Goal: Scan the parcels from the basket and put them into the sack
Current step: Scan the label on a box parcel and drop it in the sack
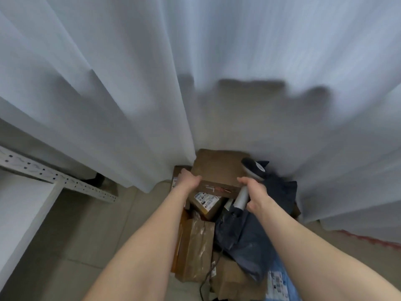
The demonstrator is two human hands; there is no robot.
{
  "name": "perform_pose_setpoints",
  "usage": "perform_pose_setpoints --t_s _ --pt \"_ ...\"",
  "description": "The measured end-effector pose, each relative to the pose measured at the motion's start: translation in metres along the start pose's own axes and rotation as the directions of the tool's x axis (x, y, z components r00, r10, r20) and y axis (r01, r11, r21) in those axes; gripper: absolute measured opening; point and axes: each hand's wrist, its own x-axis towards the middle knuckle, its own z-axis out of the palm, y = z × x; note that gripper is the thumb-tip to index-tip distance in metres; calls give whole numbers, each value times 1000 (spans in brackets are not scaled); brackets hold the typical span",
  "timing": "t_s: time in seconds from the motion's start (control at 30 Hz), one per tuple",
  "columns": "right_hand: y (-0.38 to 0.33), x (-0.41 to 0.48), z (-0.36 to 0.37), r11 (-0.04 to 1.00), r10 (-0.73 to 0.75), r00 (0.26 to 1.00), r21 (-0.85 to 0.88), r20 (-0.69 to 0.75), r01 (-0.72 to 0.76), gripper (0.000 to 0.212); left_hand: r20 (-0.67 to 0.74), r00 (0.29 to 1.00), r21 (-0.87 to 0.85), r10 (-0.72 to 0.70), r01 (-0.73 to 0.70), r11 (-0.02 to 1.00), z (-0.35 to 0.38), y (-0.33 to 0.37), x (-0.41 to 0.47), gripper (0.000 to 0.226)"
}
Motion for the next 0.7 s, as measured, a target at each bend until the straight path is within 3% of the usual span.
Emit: perform_pose_setpoints --t_s 0.27,0.57,0.7 --pt "-6 11 -8 999 37 999 -30 8 -37 47 86 990 -193 -114 129 973 6 3 11 77" --pt "-46 -69 -33 997 -66 997 -30 45 67 44 -76 997 -325 -24 -2 946 -39 27 -86 55" --pt "-52 -121 -49 992 -120 986 -35 117 125 36 -188 982 -505 -10 -88 859 -61 26 -155 38"
